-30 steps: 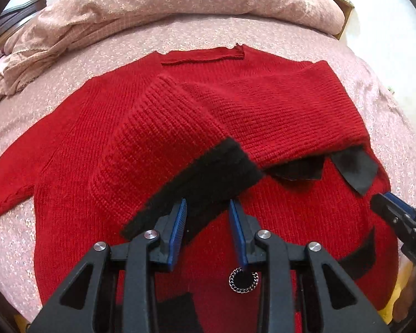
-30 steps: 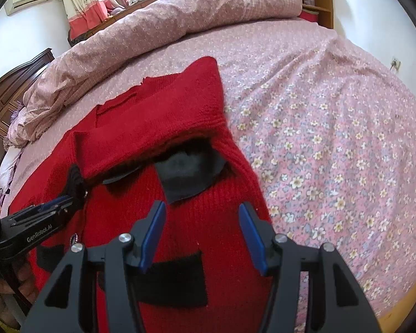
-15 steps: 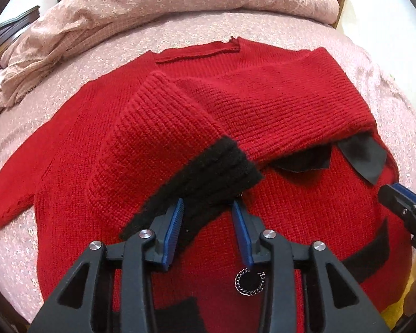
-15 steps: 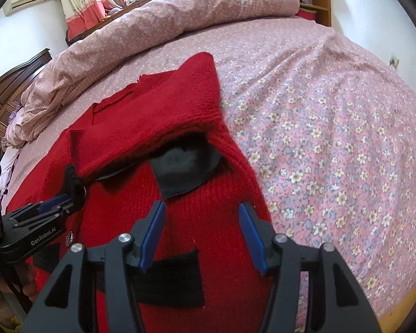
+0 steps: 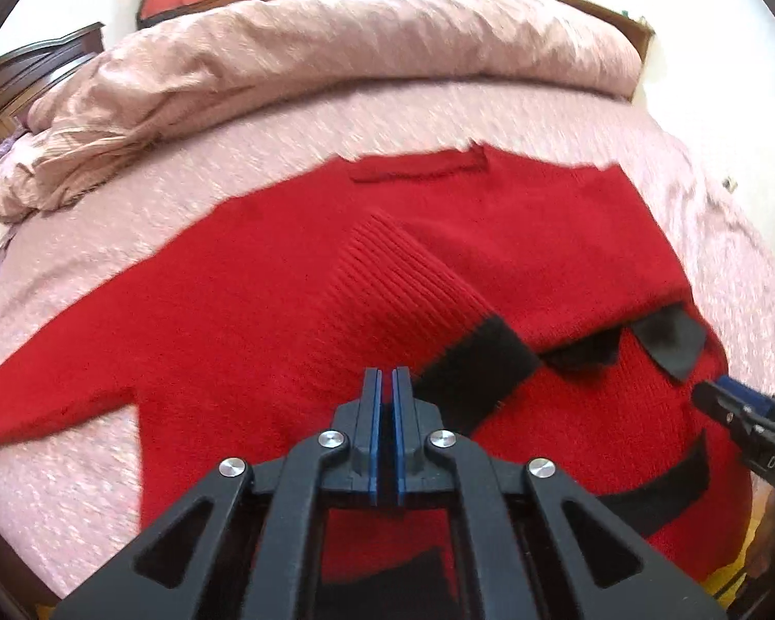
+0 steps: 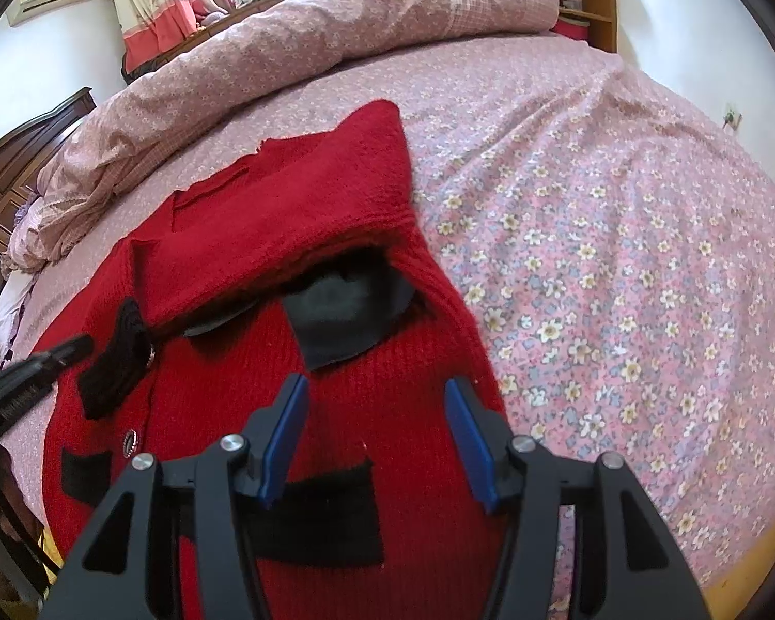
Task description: Fold small clothes
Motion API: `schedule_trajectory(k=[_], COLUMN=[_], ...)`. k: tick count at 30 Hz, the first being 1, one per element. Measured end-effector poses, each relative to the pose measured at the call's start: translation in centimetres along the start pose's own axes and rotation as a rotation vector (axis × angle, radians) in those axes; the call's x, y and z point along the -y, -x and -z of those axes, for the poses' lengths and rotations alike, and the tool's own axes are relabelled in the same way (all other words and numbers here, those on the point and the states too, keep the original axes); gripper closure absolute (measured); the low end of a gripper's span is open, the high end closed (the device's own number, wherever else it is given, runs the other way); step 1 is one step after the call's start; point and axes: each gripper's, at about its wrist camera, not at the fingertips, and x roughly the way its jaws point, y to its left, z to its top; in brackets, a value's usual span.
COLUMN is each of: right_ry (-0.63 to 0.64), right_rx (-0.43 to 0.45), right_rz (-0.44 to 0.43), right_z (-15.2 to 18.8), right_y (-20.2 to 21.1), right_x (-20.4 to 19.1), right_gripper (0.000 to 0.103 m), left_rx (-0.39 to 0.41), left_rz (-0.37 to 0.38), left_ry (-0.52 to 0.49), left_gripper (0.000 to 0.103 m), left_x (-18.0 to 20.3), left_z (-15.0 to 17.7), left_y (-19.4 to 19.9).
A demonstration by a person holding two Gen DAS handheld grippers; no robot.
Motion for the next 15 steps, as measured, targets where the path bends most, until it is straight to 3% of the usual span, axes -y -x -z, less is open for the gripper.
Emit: schedule_trajectory(k=[5, 7, 13, 15], right_ry=[0.015, 0.023, 0.029, 0.031], right_rx=[0.001, 0.002, 0.005, 0.008], right_rz=[0.002, 0.004, 0.001, -0.001], right_z=[-0.4, -0.6, -0.7, -0.6], right_y=[-0.1, -0.2, 0.1, 0.3], right_x=[-0.7, -1.0, -1.2, -1.2], right_gripper=[0.045, 0.045, 0.045, 0.045], left_rx=[0.003, 0.002, -0.054, -0.070], left_rz=[-0.003, 0.039, 0.122, 0.143], left_ry=[0.090, 0.117, 0.084, 0.069], left_gripper=[0.103, 0.103, 0.101, 0.091], left_x=[-3.6, -4.0, -1.0, 0.8], left_z=[-0.8, -0.7, -0.3, -0.2], left_y=[0.1, 0.3, 0.3, 0.0])
